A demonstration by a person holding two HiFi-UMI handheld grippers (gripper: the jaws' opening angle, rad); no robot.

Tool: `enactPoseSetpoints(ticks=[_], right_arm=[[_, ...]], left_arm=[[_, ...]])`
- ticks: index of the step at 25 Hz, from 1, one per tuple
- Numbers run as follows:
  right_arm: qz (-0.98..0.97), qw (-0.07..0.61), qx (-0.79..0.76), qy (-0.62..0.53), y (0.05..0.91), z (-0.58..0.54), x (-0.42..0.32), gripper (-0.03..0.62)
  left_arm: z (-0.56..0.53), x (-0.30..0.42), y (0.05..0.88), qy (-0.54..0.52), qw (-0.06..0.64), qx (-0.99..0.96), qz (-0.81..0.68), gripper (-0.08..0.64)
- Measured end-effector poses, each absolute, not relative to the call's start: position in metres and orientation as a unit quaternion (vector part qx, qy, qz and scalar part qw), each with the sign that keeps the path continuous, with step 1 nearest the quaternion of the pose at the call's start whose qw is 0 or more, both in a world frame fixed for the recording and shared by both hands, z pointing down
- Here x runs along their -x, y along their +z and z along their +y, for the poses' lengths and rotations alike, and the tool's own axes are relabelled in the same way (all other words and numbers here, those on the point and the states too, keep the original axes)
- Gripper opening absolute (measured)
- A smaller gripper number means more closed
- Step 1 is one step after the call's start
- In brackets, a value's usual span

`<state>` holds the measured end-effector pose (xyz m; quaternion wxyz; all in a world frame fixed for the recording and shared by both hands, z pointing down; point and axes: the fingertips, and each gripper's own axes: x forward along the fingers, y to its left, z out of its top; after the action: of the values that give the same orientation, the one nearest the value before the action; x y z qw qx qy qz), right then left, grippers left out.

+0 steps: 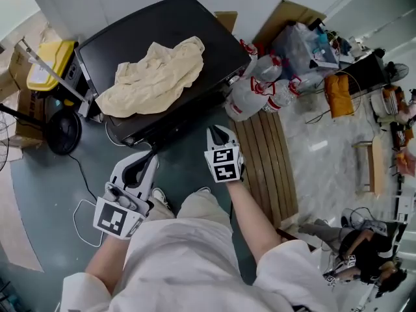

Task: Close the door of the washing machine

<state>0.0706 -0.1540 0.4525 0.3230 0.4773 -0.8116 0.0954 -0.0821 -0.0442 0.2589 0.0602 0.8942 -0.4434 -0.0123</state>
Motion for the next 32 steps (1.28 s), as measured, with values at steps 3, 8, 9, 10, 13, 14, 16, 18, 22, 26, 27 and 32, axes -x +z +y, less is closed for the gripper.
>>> enactPoseSetpoints(ticks=[3,8,9,10,13,14,16,18,22,26,27,32], right_arm=[[-0.817,0.292,-0.487,0.099,0.423,-0.152,-0.083,0.014],[-0.822,0.241,-0.504,0.108,0.373,-0.146,-0.109,0.0],[-0.823,0.23,-0.508,0.11,0.363,-0.144,-0.113,0.0],[-0.824,0.219,-0.511,0.111,0.353,-0.143,-0.118,0.0],[-0.829,0.188,-0.515,0.11,0.323,-0.14,-0.128,0.0],[-0.83,0.177,-0.518,0.109,0.314,-0.139,-0.132,0.0],[-0.831,0.154,-0.524,0.104,0.294,-0.139,-0.138,-0.002],[-0.832,0.134,-0.53,0.098,0.274,-0.139,-0.146,-0.002],[-0.831,0.076,-0.546,0.075,0.226,-0.137,-0.165,-0.002],[-0.824,0.02,-0.564,0.054,0.185,-0.128,-0.191,-0.002],[-0.821,0.01,-0.568,0.052,0.177,-0.126,-0.198,-0.002],[-0.809,-0.013,-0.586,0.041,0.151,-0.115,-0.232,-0.002]], left_arm=[[-0.047,0.074,0.241,-0.014,0.047,-0.898,-0.437,0.005],[-0.053,0.058,0.209,-0.022,0.014,-0.906,-0.423,0.005],[-0.054,0.056,0.202,-0.023,0.007,-0.907,-0.421,0.005],[-0.055,0.054,0.196,-0.025,0.001,-0.907,-0.42,0.005],[-0.058,0.051,0.179,-0.028,-0.015,-0.907,-0.42,0.005],[-0.059,0.05,0.173,-0.029,-0.022,-0.907,-0.419,0.005],[-0.061,0.05,0.162,-0.033,-0.032,-0.907,-0.419,0.005],[-0.066,0.051,0.15,-0.04,-0.035,-0.903,-0.425,0.005],[-0.075,0.054,0.124,-0.057,-0.047,-0.898,-0.434,0.005],[-0.079,0.054,0.102,-0.071,-0.067,-0.896,-0.433,0.005],[-0.079,0.055,0.099,-0.072,-0.07,-0.895,-0.435,0.005],[-0.082,0.061,0.086,-0.078,-0.082,-0.89,-0.441,0.005]])
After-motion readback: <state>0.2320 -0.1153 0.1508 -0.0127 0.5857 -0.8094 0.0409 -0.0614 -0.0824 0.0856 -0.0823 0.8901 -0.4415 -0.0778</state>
